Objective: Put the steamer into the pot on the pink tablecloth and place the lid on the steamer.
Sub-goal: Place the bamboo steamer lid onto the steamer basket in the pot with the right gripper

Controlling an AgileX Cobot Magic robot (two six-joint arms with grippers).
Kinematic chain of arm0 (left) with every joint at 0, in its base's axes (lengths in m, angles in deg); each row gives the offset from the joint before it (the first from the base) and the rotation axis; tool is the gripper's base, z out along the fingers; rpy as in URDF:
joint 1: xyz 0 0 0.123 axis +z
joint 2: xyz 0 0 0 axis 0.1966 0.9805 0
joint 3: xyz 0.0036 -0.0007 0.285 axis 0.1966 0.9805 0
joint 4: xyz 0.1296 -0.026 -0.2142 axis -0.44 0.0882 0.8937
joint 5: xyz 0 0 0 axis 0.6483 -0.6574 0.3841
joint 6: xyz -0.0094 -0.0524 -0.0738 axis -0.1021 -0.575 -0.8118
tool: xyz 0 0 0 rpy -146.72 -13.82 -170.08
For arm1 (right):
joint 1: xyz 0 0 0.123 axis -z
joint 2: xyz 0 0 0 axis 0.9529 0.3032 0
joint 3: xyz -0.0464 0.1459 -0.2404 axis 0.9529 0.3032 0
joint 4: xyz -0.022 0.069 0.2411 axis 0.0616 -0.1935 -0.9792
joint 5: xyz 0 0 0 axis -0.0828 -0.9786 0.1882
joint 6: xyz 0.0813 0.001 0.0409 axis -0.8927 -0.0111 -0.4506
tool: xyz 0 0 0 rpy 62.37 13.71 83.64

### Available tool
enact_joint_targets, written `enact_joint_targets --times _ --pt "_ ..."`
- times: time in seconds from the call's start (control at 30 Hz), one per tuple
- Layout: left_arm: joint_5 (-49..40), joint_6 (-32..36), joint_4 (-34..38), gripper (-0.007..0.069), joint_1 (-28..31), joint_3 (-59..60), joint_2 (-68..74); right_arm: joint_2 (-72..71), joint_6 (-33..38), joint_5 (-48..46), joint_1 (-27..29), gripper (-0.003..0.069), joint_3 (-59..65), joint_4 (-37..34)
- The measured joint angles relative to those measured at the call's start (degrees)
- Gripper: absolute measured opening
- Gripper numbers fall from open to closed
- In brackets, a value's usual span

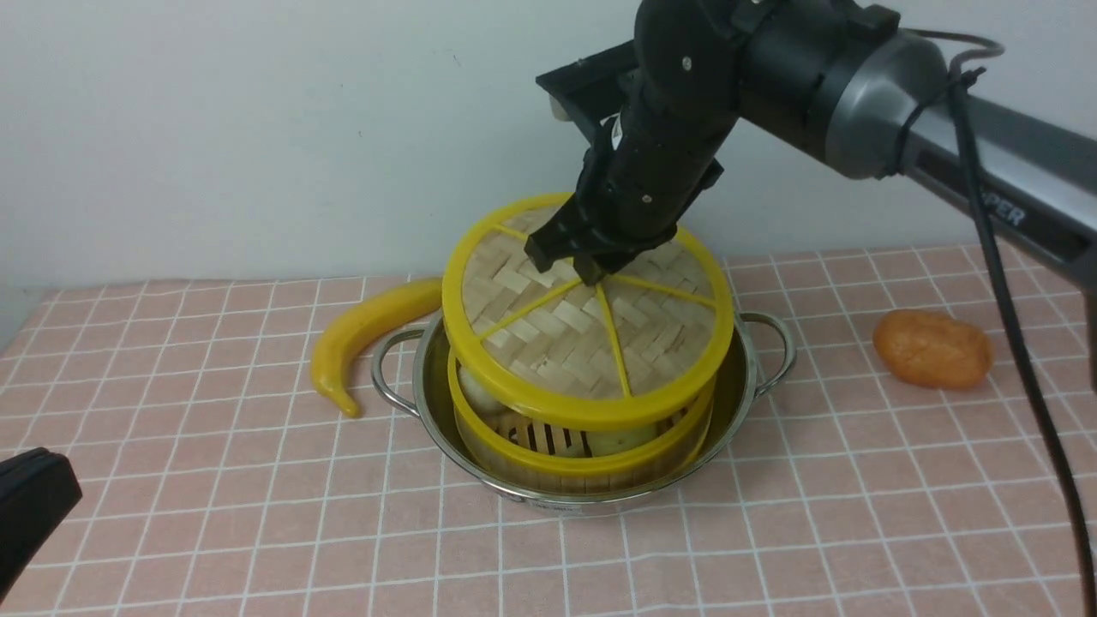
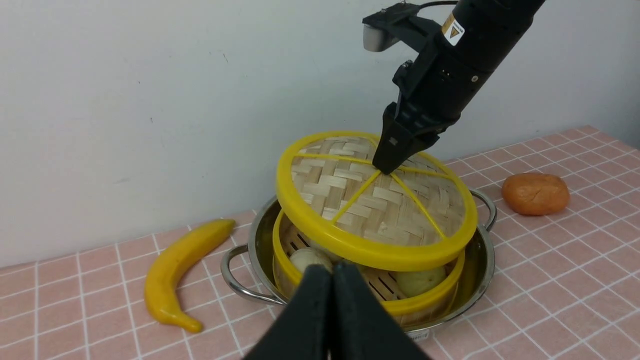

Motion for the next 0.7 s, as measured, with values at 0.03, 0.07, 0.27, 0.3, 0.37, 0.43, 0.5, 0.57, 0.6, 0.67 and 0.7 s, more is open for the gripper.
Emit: enact_joint_targets --times 0.03,0.07,0.27,0.3,0.37,0.43,0.5,0.57,0.6,0.67,0.7 --pt "0.0 0.0 0.0 -0.0008 0.0 0.0 0.0 0.19 0.0 0.0 0.0 0.0146 0.0 0.0" --pt "0.0 0.0 0.0 -0.0008 0.0 0.0 0.0 0.53 0.0 0.0 0.0 0.0146 0.0 0.0" --pt "0.0 0.0 0.0 -0.0008 0.0 0.0 0.0 1.92 0.0 -0.1 0.0 0.0146 0.02 -0.3" --pt "0.0 0.0 0.0 -0.0008 0.0 0.0 0.0 2.18 0.0 -0.11 0.0 0.0146 0.02 -0.56" --pt "0.0 0.0 0.0 -0.0008 0.0 0.0 0.0 2.24 0.0 -0.11 0.0 0.0146 0.02 -0.92" --pt "0.0 0.0 0.0 -0.0008 0.0 0.0 0.0 2.32 0.0 -0.11 0.0 0.0146 0.02 -1.22" --pt "0.0 0.0 0.0 -0.0008 0.0 0.0 0.0 2.76 0.0 -0.11 0.0 0.0146 0.02 -1.22" --pt "0.0 0.0 0.0 -0.0008 0.0 0.0 0.0 3.67 0.0 -0.11 0.0 0.0146 0.02 -1.22" --pt "0.0 0.0 0.0 -0.0008 0.0 0.0 0.0 4.1 0.07 -0.11 0.0 0.0146 0.02 -1.27" --pt "0.0 0.0 0.0 -0.0008 0.0 0.0 0.0 4.86 0.17 -0.05 0.0 0.0146 0.02 -1.26" --pt "0.0 0.0 0.0 -0.0008 0.0 0.0 0.0 4.96 0.17 0.01 0.0 0.0146 0.02 -1.26"
